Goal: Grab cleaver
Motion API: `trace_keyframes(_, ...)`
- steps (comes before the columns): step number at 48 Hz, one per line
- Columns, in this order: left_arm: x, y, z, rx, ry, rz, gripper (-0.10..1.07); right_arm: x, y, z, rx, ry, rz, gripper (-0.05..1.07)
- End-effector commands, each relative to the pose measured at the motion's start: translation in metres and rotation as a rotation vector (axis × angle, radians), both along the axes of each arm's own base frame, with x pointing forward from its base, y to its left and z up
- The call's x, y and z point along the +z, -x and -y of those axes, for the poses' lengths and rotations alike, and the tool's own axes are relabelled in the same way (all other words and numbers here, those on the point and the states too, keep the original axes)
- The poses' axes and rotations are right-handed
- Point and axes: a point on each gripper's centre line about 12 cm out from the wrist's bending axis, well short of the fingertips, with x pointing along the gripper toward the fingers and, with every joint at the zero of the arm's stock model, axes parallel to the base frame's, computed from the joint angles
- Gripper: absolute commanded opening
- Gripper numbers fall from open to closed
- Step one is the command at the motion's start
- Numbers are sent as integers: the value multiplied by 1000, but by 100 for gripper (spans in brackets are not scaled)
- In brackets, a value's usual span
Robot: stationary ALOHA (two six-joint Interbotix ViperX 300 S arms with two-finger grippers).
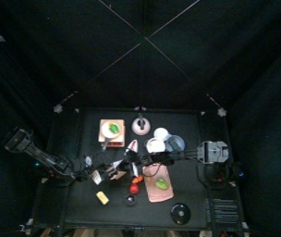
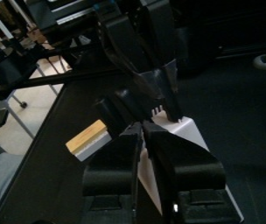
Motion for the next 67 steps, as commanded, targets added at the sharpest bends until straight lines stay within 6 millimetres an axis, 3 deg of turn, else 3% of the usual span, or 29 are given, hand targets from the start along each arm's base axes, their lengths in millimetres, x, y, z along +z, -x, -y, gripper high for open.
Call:
trace_keyframes(1, 4, -2, 2, -9, 7, 15, 49, 20, -5, 1, 1, 6, 51, 48)
trace_keyframes(25, -1, 0, -3, 7, 2, 2, 49, -1, -11, 3, -23, 33, -30, 45)
trace_keyframes(48, -1, -1, -2, -4, 5, 6, 49, -10, -9, -12, -17, 55, -82, 45)
trace_keyframes(67, 12, 2, -5, -6, 12, 55, 49, -15, -7, -16, -18, 56, -105, 45)
